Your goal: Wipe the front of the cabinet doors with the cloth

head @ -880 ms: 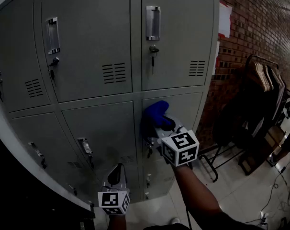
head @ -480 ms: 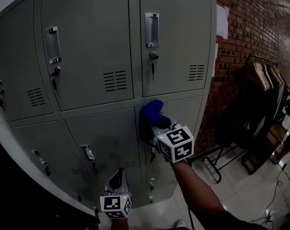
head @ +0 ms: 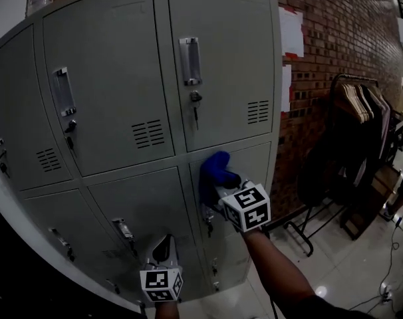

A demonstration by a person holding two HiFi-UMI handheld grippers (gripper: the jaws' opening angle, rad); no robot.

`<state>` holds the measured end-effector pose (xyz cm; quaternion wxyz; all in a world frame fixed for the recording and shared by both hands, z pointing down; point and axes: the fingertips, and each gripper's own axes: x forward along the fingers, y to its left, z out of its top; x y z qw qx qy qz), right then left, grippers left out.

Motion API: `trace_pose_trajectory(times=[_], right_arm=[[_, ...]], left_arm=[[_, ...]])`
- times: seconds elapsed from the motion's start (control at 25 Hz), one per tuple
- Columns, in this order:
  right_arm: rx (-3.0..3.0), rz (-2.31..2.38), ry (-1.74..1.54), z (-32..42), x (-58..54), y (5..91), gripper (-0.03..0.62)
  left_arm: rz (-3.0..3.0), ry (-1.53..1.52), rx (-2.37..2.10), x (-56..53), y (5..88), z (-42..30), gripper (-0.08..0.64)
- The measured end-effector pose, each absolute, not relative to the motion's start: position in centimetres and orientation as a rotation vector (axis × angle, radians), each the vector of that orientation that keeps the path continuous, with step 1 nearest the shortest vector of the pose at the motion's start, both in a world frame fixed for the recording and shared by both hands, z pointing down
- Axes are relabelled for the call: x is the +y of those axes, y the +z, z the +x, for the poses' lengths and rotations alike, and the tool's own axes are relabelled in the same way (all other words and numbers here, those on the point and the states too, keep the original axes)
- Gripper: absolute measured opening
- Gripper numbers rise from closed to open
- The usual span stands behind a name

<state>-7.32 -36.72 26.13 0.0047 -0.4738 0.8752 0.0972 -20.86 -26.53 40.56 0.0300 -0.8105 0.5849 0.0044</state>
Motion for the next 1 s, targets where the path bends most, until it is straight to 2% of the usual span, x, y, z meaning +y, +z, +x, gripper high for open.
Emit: trace_pose_trajectory(times=[0.6, 1.0], right_arm=[[2.764, -1.553, 0.303, 2.6, -39.1, 28.5, 0.051], [2.711, -1.639, 0.3, 7.4, -40.1, 28.9, 0.051]], left_arm=[[-2.373, 0.15, 1.979, -27.9, 37.2, -17.3, 0.012], [-2.385, 0.053, 1.99, -27.1, 39.2, -15.0, 0.014]])
